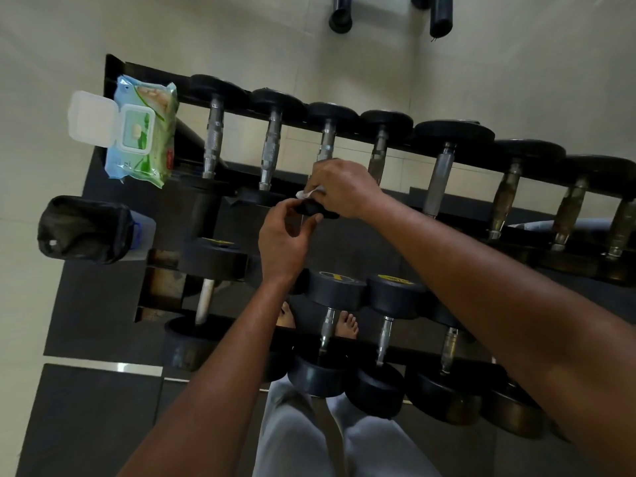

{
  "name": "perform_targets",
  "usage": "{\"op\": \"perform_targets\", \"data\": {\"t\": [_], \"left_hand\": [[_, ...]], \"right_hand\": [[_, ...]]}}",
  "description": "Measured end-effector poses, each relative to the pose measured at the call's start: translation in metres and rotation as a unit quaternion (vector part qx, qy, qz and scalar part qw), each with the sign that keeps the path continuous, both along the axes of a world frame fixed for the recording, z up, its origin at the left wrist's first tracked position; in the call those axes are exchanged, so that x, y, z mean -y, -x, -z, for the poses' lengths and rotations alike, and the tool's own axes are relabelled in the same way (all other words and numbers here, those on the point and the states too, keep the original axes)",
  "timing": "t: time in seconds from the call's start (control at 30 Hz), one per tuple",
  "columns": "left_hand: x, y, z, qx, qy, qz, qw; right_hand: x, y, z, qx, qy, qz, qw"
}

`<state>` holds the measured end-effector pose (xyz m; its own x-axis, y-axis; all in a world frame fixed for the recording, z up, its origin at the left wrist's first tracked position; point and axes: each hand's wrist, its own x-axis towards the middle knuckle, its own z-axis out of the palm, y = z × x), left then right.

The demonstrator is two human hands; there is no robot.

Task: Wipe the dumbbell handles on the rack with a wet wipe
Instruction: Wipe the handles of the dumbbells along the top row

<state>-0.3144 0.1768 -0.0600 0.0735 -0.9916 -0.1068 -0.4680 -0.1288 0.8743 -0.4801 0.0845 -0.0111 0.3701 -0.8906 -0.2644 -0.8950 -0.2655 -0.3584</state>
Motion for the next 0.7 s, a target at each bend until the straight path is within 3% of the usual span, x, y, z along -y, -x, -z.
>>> {"op": "perform_targets", "data": {"t": [0.2,0.33,0.43,0.57,0.7], "left_hand": [[0.001,-0.005,-0.001,-0.019,-0.027,-0.006,0.999],[0.003,-0.006,-0.003,-0.02,-0.032,-0.005,0.999],[0.003,-0.006,-0.002,-0.012,-0.026,0.002,1.0],[0.002,-0.005,-0.002,-0.01,-0.03,0.004,0.999],[0.003,-0.005,-0.003,-0.009,-0.036,0.003,0.999]], "right_hand": [[0.02,-0.024,-0.005,-0.083,-0.014,-0.031,0.996],[0.018,-0.025,-0.004,-0.079,-0.025,-0.008,0.997],[0.002,-0.007,0.0,-0.017,-0.055,0.065,0.996],[-0.018,0.006,0.015,0.082,-0.112,0.229,0.964],[-0.021,0.011,0.02,0.097,-0.134,0.278,0.946]]}}
